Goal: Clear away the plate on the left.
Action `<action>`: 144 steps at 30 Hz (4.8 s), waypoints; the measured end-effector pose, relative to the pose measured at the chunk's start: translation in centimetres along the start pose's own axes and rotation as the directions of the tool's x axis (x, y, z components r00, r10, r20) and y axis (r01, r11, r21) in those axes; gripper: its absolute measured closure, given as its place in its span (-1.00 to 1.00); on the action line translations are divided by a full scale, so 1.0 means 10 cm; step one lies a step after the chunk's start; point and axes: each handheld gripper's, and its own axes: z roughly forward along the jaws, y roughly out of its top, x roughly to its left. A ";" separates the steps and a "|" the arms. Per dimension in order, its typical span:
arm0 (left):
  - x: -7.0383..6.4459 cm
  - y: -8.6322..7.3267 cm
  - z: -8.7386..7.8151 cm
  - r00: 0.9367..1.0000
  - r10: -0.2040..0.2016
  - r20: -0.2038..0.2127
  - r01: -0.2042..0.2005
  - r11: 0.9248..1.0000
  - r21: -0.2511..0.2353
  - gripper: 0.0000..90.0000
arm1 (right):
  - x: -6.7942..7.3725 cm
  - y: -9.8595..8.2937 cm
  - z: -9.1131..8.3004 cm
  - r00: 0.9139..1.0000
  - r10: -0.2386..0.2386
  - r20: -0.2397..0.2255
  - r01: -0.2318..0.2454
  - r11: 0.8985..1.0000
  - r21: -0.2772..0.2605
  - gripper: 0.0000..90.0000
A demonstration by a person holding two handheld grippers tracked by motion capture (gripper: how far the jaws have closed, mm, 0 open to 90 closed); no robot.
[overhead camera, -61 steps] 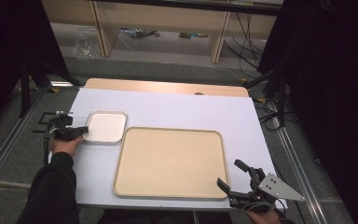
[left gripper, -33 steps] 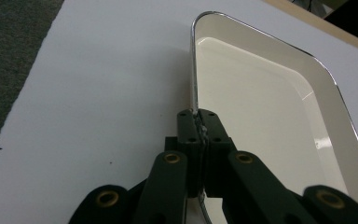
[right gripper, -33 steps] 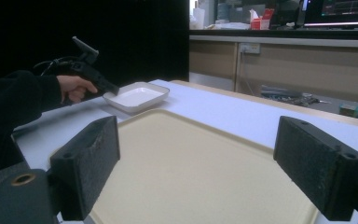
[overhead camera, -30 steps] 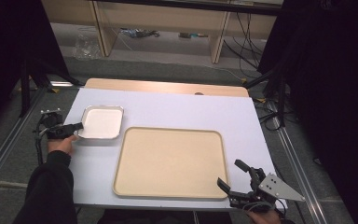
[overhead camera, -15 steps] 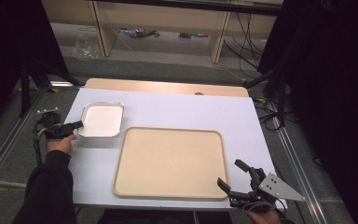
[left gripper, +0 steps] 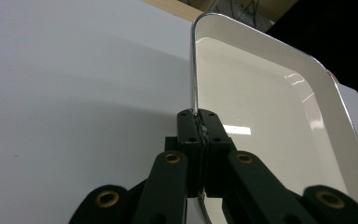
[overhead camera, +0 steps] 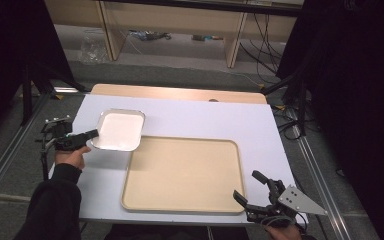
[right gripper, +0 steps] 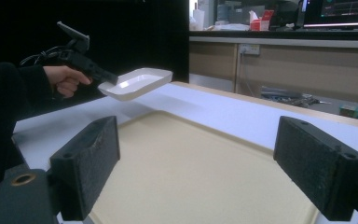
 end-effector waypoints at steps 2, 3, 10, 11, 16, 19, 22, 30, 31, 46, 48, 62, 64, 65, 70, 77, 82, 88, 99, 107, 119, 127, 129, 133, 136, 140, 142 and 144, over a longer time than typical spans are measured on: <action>-0.09 -0.02 0.00 1.000 0.017 0.021 -0.017 1.000 0.015 0.97 | 0.00 0.00 0.00 1.000 0.001 0.000 -0.001 1.000 0.001 -0.66; -0.14 -0.04 0.01 0.999 0.029 0.026 -0.030 0.999 0.017 0.97 | 0.00 0.00 0.00 1.000 0.002 0.000 -0.002 1.000 0.001 -0.66; -0.39 -0.15 0.05 0.994 0.078 0.082 -0.082 0.995 0.053 0.97 | 0.02 0.00 0.00 1.000 0.028 -0.006 -0.028 1.000 0.006 -0.66; -0.43 -0.17 0.06 0.992 0.086 0.088 -0.091 0.994 0.055 0.97 | 0.02 0.00 0.00 1.000 0.026 -0.005 -0.026 1.000 0.006 -0.66; -0.64 -0.31 0.12 0.984 0.119 0.133 -0.132 0.987 0.095 0.97 | 0.01 0.00 0.00 1.000 0.020 -0.008 -0.020 1.000 0.001 -0.66; -0.75 -0.41 0.16 0.981 0.140 0.137 -0.156 0.982 0.109 0.97 | 0.02 0.00 0.00 1.000 0.018 -0.006 -0.018 1.000 0.004 -0.66; -0.85 -0.49 0.20 0.974 0.156 0.164 -0.179 0.974 0.142 0.97 | 0.01 -0.01 0.01 1.000 0.003 -0.013 -0.003 1.000 -0.011 -0.66; -1.13 -0.67 0.30 0.953 0.213 0.217 -0.255 0.949 0.188 0.97 | 0.01 -0.01 0.02 1.000 0.006 -0.017 -0.006 1.000 -0.016 -0.66; -1.13 -0.67 0.30 0.953 0.213 0.217 -0.255 0.949 0.188 0.97 | 0.01 -0.01 0.02 1.000 0.006 -0.017 -0.006 1.000 -0.016 -0.66; -1.46 -0.98 0.54 0.931 0.261 0.254 -0.325 0.909 0.261 0.97 | 0.02 -0.01 0.00 1.000 0.026 -0.007 -0.026 1.000 0.007 -0.66; -1.48 -1.02 0.55 0.932 0.274 0.239 -0.334 0.905 0.264 0.97 | 0.03 -0.01 0.00 1.000 0.025 -0.007 -0.025 1.000 0.007 -0.66; -1.50 -1.16 0.63 0.928 0.274 0.253 -0.346 0.885 0.311 0.96 | 0.00 0.00 0.00 1.000 -0.007 0.005 0.007 1.000 -0.002 -0.66; -1.51 -1.17 0.63 0.931 0.271 0.243 -0.340 0.887 0.314 0.95 | 0.00 0.00 0.00 1.000 -0.007 0.006 0.007 1.000 -0.002 -0.66; -1.51 -1.17 0.63 0.931 0.271 0.243 -0.340 0.887 0.314 0.95 | 0.00 0.00 0.00 1.000 -0.007 0.006 0.007 1.000 -0.002 -0.66; -1.48 -1.17 0.62 0.909 0.316 0.271 -0.396 0.858 0.327 0.93 | 0.01 0.00 0.00 1.000 -0.003 0.005 0.003 1.000 -0.002 -0.66; -1.47 -1.18 0.53 0.899 0.348 0.266 -0.427 0.833 0.352 0.83 | 0.00 -0.01 0.01 1.000 -0.013 0.010 0.013 1.000 -0.026 -0.66; -1.48 -1.22 0.46 0.899 0.352 0.260 -0.431 0.817 0.382 0.88 | -0.01 -0.01 0.01 1.000 -0.023 0.014 0.024 0.999 -0.030 -0.66; -1.43 -1.25 0.33 0.910 0.324 0.260 -0.407 0.822 0.400 0.84 | -0.01 -0.01 0.01 1.000 -0.023 0.014 0.024 0.999 -0.033 -0.66; -1.41 -1.32 0.17 0.913 0.309 0.266 -0.398 0.816 0.420 0.75 | 0.00 0.00 0.00 1.000 -0.012 0.005 0.012 1.000 -0.006 -0.66; -1.44 -1.35 0.13 0.912 0.297 0.283 -0.397 0.810 0.431 0.71 | 0.02 -0.01 0.00 1.000 0.018 0.002 -0.018 1.000 0.002 -0.66; -1.50 -1.39 0.14 0.908 0.279 0.312 -0.397 0.808 0.435 0.68 | 0.02 -0.01 0.01 1.000 0.018 -0.004 -0.018 1.000 -0.001 -0.66; -1.53 -1.41 0.13 0.915 0.260 0.309 -0.379 0.816 0.436 0.66 | 0.02 -0.01 0.00 1.000 0.019 0.003 -0.019 1.000 0.003 -0.66; -1.52 -1.42 0.12 0.906 0.276 0.320 -0.400 0.807 0.435 0.65 | 0.02 -0.01 0.00 1.000 0.018 0.002 -0.018 1.000 0.002 -0.66; -1.55 -1.44 0.12 0.915 0.258 0.311 -0.378 0.819 0.432 0.65 | 0.02 -0.01 0.00 1.000 0.017 0.002 -0.017 1.000 0.003 -0.66; -1.57 -1.45 0.12 0.911 0.261 0.319 -0.385 0.816 0.431 0.63 | 0.02 -0.01 0.00 1.000 0.018 0.003 -0.018 1.000 0.003 -0.66; -1.56 -1.43 0.11 0.903 0.277 0.327 -0.406 0.798 0.445 0.62 | 0.02 -0.01 0.01 1.000 0.017 0.002 -0.017 1.000 0.001 -0.66; -1.56 -1.43 0.11 0.903 0.273 0.331 -0.404 0.800 0.443 0.61 | 0.00 0.00 0.00 1.000 -0.011 0.006 0.011 1.000 -0.007 -0.66; -1.56 -1.43 0.11 0.902 0.273 0.334 -0.405 0.800 0.442 0.55 | 0.00 0.00 0.00 1.000 -0.011 0.007 0.011 1.000 -0.004 -0.66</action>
